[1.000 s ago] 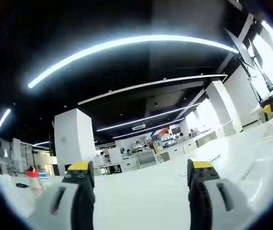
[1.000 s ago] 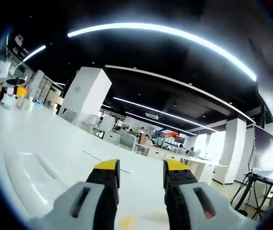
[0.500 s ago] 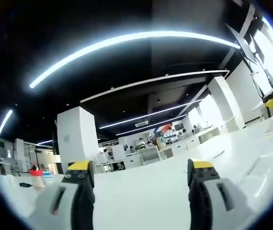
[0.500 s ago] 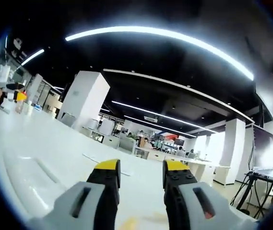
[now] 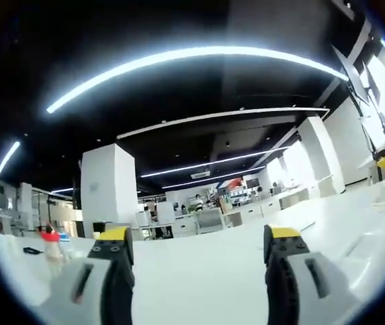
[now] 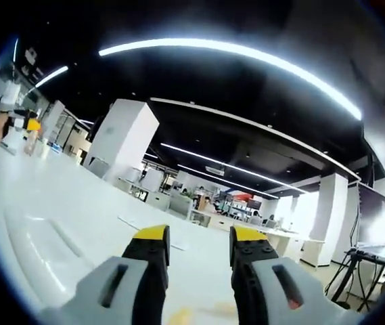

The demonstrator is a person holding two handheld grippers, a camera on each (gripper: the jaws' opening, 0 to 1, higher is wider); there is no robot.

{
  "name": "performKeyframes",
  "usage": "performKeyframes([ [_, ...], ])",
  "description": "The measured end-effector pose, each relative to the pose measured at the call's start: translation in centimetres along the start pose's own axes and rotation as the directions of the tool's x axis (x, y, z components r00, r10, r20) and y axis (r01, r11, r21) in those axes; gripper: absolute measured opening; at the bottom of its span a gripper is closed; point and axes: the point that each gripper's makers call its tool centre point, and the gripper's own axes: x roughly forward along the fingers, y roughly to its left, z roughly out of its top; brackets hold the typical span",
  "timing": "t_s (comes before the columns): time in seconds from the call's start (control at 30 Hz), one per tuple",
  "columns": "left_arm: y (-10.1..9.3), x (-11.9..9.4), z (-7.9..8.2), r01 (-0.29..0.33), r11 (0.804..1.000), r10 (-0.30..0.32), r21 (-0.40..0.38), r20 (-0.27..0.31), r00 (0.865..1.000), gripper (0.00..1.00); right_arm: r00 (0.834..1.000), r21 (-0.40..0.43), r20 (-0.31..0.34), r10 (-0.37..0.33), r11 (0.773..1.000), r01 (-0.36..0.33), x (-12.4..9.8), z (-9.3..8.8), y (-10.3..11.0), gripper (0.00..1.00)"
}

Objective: Snap each plastic latch of the storage box into its locked position after aligning the lid with the box until every specified latch is closed and the lid sits flush.

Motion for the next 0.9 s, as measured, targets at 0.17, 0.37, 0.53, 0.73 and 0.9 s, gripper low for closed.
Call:
performKeyframes([
  [0.17,-0.4,0.6,0.4,0.013,1.000,-0.013,0.000,-0.020,1.000,0.80,1.000,0.011,0.004,-0.006,1.000,0.006,0.0,0.0,-0.3,0.34],
  [0.37,-1.6,0.5,0.4,0.052,0.999,-0.052,-0.001,-0.045,0.998,0.81,1.000,0.005,0.012,-0.011,1.000,0.011,-0.3,0.1,-0.4,0.34],
  [0.53,-4.0,0.7,0.4,0.140,0.990,-0.139,0.005,-0.071,0.988,0.83,1.000,0.011,0.029,-0.010,1.000,0.010,-0.7,0.4,-0.3,0.33],
  [0.73,-6.6,1.1,1.1,0.230,0.973,-0.229,0.007,-0.081,0.970,0.85,0.999,0.003,0.042,0.013,1.000,-0.013,-1.0,0.6,0.7,0.33],
  [0.9,-8.5,1.6,1.7,0.305,0.952,-0.305,-0.017,-0.076,0.949,0.85,0.999,-0.003,0.043,0.006,1.000,-0.005,-1.1,0.5,0.7,0.32],
])
